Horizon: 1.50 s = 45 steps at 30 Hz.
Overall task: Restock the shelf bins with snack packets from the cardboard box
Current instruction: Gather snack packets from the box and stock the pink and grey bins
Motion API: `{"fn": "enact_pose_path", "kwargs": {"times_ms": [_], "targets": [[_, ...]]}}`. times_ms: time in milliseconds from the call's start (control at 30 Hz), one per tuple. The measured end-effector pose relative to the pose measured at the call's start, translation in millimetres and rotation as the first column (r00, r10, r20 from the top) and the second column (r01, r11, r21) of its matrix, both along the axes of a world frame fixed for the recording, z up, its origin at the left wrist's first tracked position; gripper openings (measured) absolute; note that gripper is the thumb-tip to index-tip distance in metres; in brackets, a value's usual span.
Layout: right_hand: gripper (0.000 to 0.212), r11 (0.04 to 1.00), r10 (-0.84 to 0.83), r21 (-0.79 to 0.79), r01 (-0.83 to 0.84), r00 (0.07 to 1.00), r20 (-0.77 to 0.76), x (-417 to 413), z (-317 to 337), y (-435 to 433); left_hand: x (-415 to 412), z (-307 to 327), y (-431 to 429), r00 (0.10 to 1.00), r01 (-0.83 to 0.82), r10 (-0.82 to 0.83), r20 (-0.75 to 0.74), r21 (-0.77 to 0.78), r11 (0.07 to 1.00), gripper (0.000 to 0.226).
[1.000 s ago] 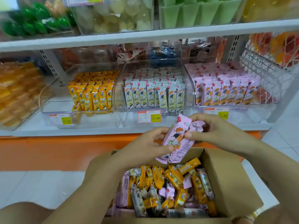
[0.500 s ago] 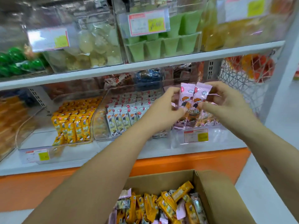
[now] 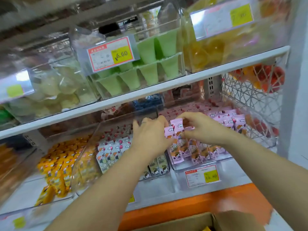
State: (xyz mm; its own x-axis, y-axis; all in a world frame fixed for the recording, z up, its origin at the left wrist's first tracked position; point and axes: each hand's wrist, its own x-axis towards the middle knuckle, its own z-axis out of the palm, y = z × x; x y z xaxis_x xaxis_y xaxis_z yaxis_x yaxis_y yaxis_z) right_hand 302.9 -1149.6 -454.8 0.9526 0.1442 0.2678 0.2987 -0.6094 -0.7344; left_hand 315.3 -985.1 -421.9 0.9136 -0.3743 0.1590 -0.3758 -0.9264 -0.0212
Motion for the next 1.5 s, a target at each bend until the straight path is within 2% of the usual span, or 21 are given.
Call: {"fn": "enact_pose_path", "kwargs": {"times_ms": [100, 233, 300, 433, 500, 600, 700, 767, 833, 967, 1033, 1133, 1200, 1300, 1400, 1500], "targets": [[0.035, 0.976, -0.057, -0.207, 0.07, 0.996, 0.067, 7, -5, -4, 9, 1, -15, 0.999, -0.025, 0.03, -0.034, 0.14, 0.99, 0.042], [0.041, 0.819, -0.111, -0.542, 0.19, 0.978, 0.175, 11, -17, 3, 23, -8, -33, 0.995, -0.056, 0.079, -0.061, 0.322, 0.945, 0.044], [0.045, 0.779, -0.132, -0.591, 0.211, 0.976, 0.175, 13, -22, 5, 28, -11, -39, 0.991, -0.075, 0.109, -0.072, 0.368, 0.927, 0.052], [0.046, 0.794, -0.147, -0.568, 0.218, 0.975, 0.168, 14, -28, 8, 33, -16, -46, 0.988, -0.086, 0.129, -0.079, 0.414, 0.906, 0.056], [0.051, 0.797, -0.154, -0.561, 0.223, 0.974, 0.168, 13, -29, 8, 34, -17, -45, 0.989, -0.083, 0.124, -0.085, 0.384, 0.92, 0.054], [0.061, 0.855, -0.2, -0.459, 0.242, 0.97, 0.137, 4, -27, 5, 27, -16, -37, 0.993, -0.058, 0.078, -0.093, 0.196, 0.979, 0.047], [0.05, 0.89, -0.21, -0.365, 0.274, 0.956, 0.204, -14, -21, 9, 6, -15, -20, 0.999, 0.02, -0.024, -0.038, -0.096, 0.995, 0.037], [0.038, 0.886, -0.212, -0.341, 0.315, 0.928, 0.308, -31, -21, 18, -16, -22, -4, 0.992, 0.124, -0.111, 0.061, -0.299, 0.946, 0.027], [0.026, 0.898, -0.197, -0.286, 0.334, 0.887, 0.417, -50, -29, 29, -40, -35, 13, 0.977, 0.209, -0.166, 0.131, -0.479, 0.853, 0.019], [0.017, 0.959, -0.212, -0.073, 0.275, 0.863, 0.459, -96, -49, 57, -82, -69, 44, 0.958, 0.286, -0.208, 0.196, -0.677, 0.679, 0.016], [0.017, 0.964, -0.237, -0.007, 0.264, 0.875, 0.423, -121, -67, 74, -103, -92, 59, 0.954, 0.29, -0.253, 0.162, -0.716, 0.635, 0.018], [0.016, 0.957, -0.28, 0.014, 0.29, 0.911, 0.303, -154, -109, 97, -131, -138, 84, 0.964, 0.231, -0.252, 0.078, -0.715, 0.66, 0.018], [0.016, 0.954, -0.293, -0.014, 0.299, 0.943, 0.158, -170, -139, 106, -146, -171, 103, 0.978, 0.14, -0.209, -0.009, -0.717, 0.683, 0.018], [0.026, 0.957, -0.263, -0.167, 0.237, 0.953, -0.15, -182, -183, 108, -160, -213, 132, 0.974, -0.014, -0.146, -0.173, -0.689, 0.725, 0.02], [0.045, 0.907, -0.287, -0.41, 0.097, 0.854, -0.435, -185, -224, 102, -163, -245, 156, 0.954, -0.153, -0.039, -0.297, -0.596, 0.788, 0.02], [0.064, 0.844, -0.386, -0.536, 0.025, 0.723, -0.573, -185, -249, 98, -160, -271, 171, 0.905, -0.294, 0.087, -0.417, -0.464, 0.836, 0.023]]}}
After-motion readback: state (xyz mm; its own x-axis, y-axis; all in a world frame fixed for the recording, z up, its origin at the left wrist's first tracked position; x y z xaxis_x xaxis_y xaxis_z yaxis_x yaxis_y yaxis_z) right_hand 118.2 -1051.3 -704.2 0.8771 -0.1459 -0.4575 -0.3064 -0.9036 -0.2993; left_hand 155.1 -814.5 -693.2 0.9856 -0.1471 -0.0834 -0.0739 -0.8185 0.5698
